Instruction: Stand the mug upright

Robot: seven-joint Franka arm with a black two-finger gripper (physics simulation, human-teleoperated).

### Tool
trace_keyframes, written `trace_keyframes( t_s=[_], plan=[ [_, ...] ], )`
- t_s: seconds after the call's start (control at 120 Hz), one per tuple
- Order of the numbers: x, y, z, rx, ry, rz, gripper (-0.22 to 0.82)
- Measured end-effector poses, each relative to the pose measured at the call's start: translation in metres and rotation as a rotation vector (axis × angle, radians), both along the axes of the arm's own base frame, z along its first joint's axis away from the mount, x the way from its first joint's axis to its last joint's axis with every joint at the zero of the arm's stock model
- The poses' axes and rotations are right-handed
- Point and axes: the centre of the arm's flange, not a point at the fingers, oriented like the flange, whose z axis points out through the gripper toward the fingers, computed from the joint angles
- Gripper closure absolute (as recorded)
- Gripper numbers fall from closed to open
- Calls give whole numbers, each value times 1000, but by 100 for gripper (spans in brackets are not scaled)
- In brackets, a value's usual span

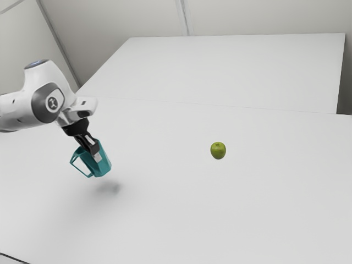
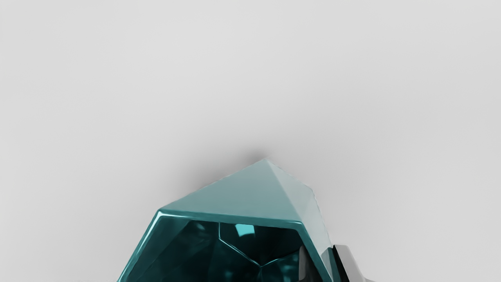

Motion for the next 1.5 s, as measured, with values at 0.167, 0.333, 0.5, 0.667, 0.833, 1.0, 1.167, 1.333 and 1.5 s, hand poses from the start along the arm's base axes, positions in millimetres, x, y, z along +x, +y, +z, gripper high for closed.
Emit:
trace_keyframes(
  t_s=[0.167,0.333,0.5,0.667,0.833,1.0,1.167,1.333,1.5],
  plan=[
    [6,-19,-1,75,-1,38,78],
    [12,-41,-9,144,6,72,78],
    [17,-52,-19,189,6,126,78],
    [23,-61,-26,224,-15,176,78],
    [28,-72,-36,245,-36,214,78],
    [32,-81,-48,251,-42,254,78],
    [35,-87,-57,250,-47,291,78],
    [37,-93,-63,250,-47,319,78],
    [37,-93,-71,252,-35,351,78]
  ],
)
